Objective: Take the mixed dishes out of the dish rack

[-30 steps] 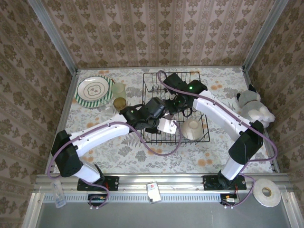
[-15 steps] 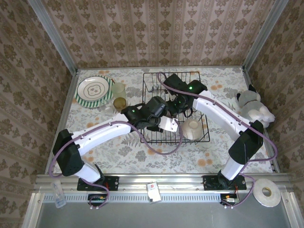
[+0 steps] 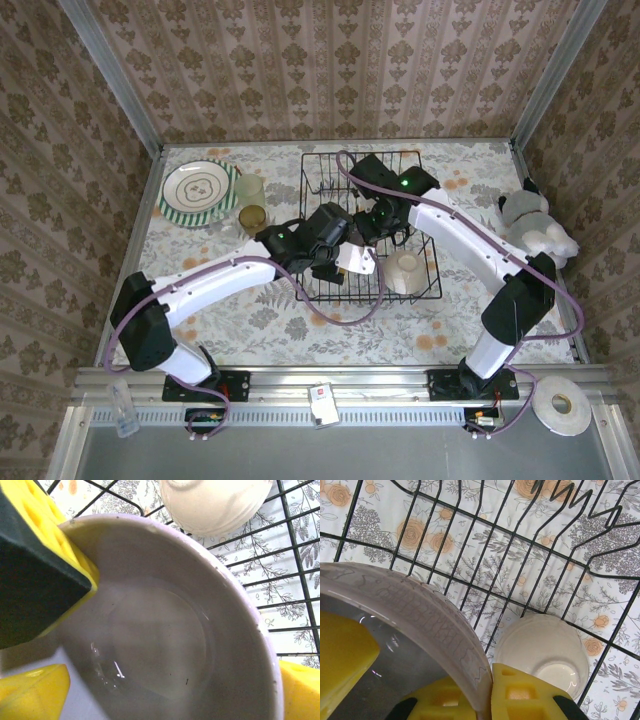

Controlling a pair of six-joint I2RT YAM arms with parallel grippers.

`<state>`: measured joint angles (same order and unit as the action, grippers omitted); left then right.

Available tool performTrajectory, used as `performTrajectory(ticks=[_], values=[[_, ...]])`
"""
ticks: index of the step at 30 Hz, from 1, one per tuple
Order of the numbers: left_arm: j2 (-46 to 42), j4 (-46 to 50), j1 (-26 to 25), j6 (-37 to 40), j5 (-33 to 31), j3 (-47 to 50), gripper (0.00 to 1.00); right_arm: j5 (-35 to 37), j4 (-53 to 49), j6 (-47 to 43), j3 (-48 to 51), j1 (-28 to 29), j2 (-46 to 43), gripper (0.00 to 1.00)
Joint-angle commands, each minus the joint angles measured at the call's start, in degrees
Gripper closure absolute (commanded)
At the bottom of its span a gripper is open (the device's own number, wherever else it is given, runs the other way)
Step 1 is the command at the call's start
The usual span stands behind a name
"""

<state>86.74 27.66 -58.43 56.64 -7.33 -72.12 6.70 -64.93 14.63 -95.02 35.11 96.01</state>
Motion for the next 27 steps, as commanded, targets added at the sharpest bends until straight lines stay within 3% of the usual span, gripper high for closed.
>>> performTrajectory(ticks=[1,18,27], values=[[-3.23,-2.16,-0.01,-0.34,0.76,1.17,0.0,-0.56,-0.04,-0.84,0.1,-1.03,-1.03,1.0],[-14.16,-6.25,0.03,-8.09,7.71,2.59,0.0,0.94,1.29,1.42,2.12,-6.02,-5.24,1.0],[-26.19,-15.36,3.68,-20.48,15.23,8.67,0.0,1.47,2.38,2.77,3.35,-8.43,-10.0,1.0]])
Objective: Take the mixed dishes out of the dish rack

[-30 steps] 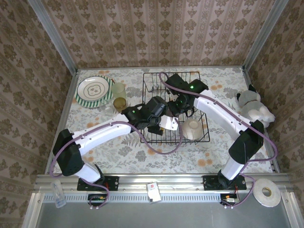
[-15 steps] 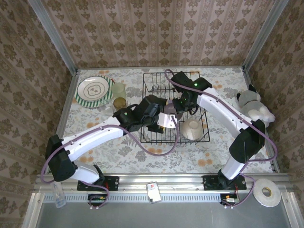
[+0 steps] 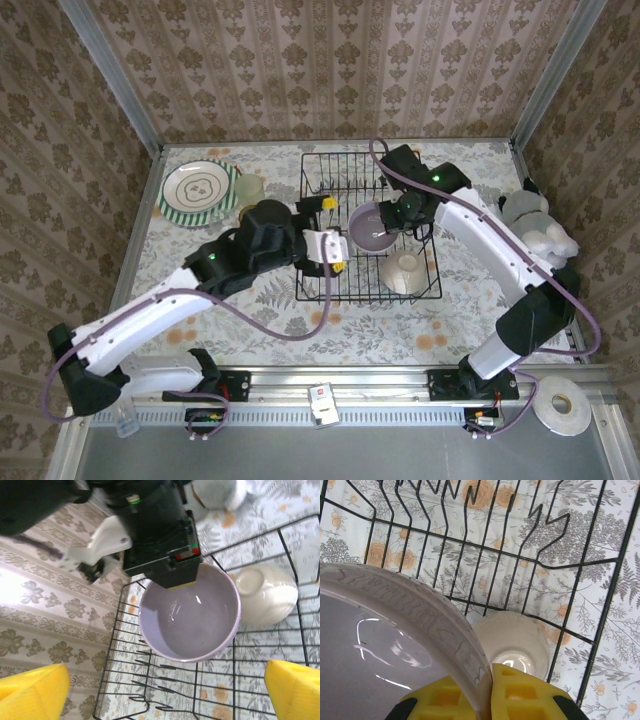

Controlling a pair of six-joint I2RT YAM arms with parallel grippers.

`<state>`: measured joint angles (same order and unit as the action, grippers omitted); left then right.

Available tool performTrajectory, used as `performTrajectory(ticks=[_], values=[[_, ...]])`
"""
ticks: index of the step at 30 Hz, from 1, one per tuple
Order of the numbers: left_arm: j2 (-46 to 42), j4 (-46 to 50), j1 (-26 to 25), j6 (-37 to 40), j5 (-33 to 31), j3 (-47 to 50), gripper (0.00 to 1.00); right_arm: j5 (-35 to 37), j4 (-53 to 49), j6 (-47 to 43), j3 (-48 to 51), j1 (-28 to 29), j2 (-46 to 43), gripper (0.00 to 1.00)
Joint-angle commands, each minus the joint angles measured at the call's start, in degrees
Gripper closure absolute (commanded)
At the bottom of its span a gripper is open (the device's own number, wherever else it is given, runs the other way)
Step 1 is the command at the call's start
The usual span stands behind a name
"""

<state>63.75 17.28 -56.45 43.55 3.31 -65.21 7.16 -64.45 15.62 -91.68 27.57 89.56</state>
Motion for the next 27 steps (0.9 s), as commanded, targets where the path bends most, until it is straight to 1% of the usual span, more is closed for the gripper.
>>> performTrajectory(ticks=[1,4,8,13,18,20,21,22,24,27], values=[[-4.68,-6.2,2.5,-9.48,5.38,2.56,0.0,0.93,2.02,1.99,-0.05,-1.38,-4.32,1.0],[-8.53,-9.47,5.49,-17.01,7.03,4.72,0.0,0.6,2.2,2.82,0.0,-2.89,-6.39,1.0],[-11.62,-9.63,10.9,-26.87,10.06,5.83,0.0,-1.65,2.79,4.75,0.21,-5.4,-9.05,1.0],[-13.25,-9.33,19.42,-40.91,12.72,7.47,0.0,-2.38,4.05,7.37,0.74,-9.64,-12.03,1.0],[-13.24,-7.24,27.3,-53.19,16.86,8.92,0.0,-4.43,4.39,10.25,-0.15,-17.12,-12.59,1.0],[-13.39,-6.39,29.81,-57.95,17.15,10.02,0.0,-4.01,5.01,11.71,-1.02,-20.51,-12.57,1.0],[-13.67,-6.43,32.38,-60.48,17.57,10.93,0.0,-3.53,5.7,12.35,-1.07,-21.94,-12.53,1.0],[-13.82,-6.64,34.1,-62.86,18.5,11.9,0.0,-4.49,6.46,13.38,-0.93,-24.1,-12.19,1.0],[-14.21,-8.12,37.58,-66.76,21.79,13.92,0.0,-8.52,8.37,15.57,-0.41,-28.36,-11.23,1.0],[-14.9,-9.1,42.06,-70.7,27.07,15.74,0.0,-10.14,11.18,18.17,1.22,-33.09,-9.38,1.0]])
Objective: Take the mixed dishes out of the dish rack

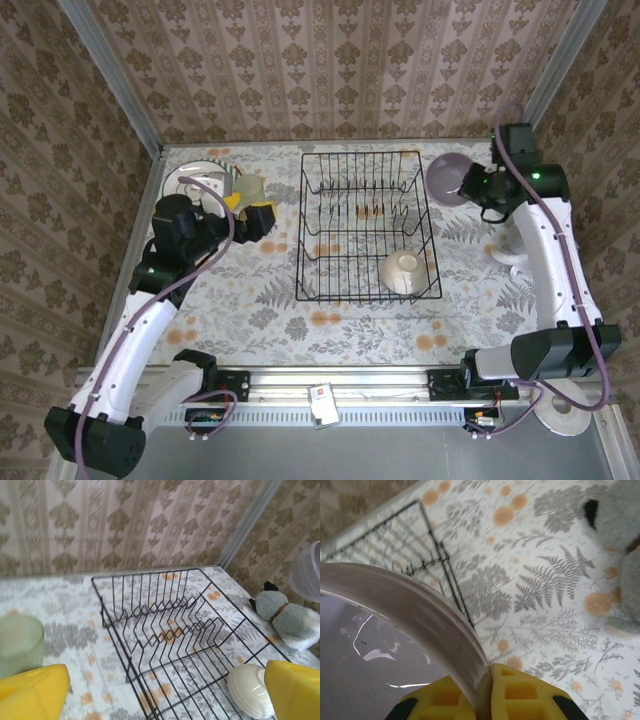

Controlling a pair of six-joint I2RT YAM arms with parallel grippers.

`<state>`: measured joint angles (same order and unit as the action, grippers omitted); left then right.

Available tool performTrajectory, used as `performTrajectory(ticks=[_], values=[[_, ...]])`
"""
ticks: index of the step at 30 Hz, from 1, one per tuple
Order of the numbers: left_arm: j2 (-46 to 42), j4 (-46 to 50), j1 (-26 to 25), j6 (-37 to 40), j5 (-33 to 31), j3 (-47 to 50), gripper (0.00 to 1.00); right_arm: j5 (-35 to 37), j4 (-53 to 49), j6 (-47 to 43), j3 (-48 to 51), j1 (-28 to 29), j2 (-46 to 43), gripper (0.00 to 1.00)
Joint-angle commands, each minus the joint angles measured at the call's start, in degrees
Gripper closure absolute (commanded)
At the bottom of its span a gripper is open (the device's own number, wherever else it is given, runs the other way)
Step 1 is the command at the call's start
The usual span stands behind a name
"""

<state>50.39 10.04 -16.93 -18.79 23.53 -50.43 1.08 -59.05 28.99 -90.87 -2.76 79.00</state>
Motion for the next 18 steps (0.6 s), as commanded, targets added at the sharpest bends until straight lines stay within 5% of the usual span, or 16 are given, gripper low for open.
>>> performTrajectory(ticks=[1,18], values=[[-1.71,-1.87,3.62,-8.94,8.35,1.4,0.0,-5.1,6.77,5.71,1.26,-4.2,2.71,1.0],[-3.94,-1.6,5.86,-10.22,17.13,4.47,0.0,-8.91,16.86,9.62,5.58,-10.73,21.2,1.0]])
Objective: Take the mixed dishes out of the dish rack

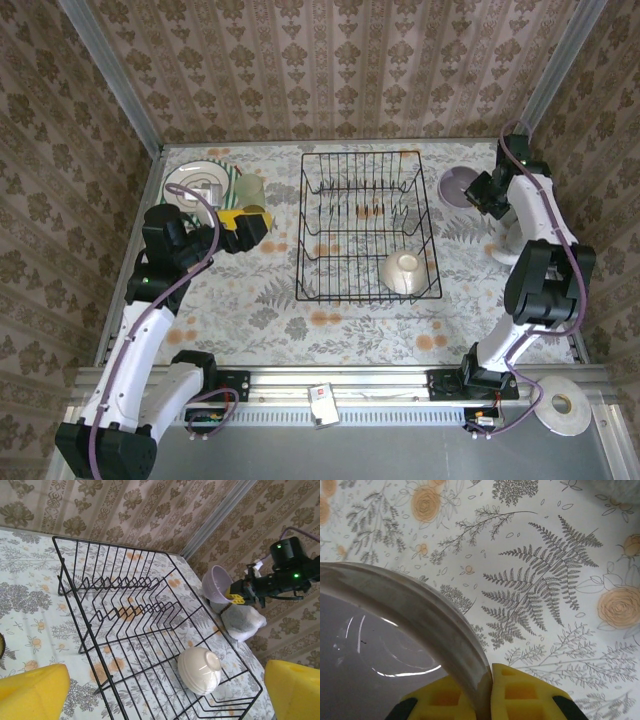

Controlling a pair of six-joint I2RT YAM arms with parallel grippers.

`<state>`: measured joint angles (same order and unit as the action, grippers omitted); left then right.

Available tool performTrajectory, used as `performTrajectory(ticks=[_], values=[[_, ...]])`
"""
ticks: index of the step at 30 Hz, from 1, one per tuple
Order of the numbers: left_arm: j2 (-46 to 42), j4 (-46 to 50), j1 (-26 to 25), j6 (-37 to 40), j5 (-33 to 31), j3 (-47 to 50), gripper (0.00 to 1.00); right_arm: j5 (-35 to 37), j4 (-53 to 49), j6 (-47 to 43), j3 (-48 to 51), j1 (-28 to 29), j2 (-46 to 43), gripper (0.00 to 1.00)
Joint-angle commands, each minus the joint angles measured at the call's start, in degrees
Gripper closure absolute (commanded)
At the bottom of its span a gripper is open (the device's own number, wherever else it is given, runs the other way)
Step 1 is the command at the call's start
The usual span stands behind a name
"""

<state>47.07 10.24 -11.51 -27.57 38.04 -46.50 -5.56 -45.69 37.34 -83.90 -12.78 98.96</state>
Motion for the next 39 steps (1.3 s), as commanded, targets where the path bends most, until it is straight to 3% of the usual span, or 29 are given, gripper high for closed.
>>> performTrajectory(ticks=[1,15,23,31,39], values=[[-0.58,-1.89,0.43,-1.43,2.85,0.47,0.0,-2.49,3.5,1.2,-1.99,-0.92,2.51,1.0],[-1.09,-2.68,0.52,-3.78,3.2,1.68,0.0,-4.71,2.32,1.46,-9.53,-2.2,15.87,1.0],[-1.1,-3.18,0.52,-4.24,3.02,2.12,0.0,-4.81,2.45,1.72,-10.01,-2.24,17.99,1.0],[-1.01,-3.76,0.52,-4.69,3.01,2.29,0.0,-5.59,2.07,1.51,-10.93,-2.25,19.46,0.91],[-1.37,-3.56,0.53,-4.49,2.89,2.56,0.0,-4.9,0.53,0.96,-12.17,-2.15,20.64,0.9]])
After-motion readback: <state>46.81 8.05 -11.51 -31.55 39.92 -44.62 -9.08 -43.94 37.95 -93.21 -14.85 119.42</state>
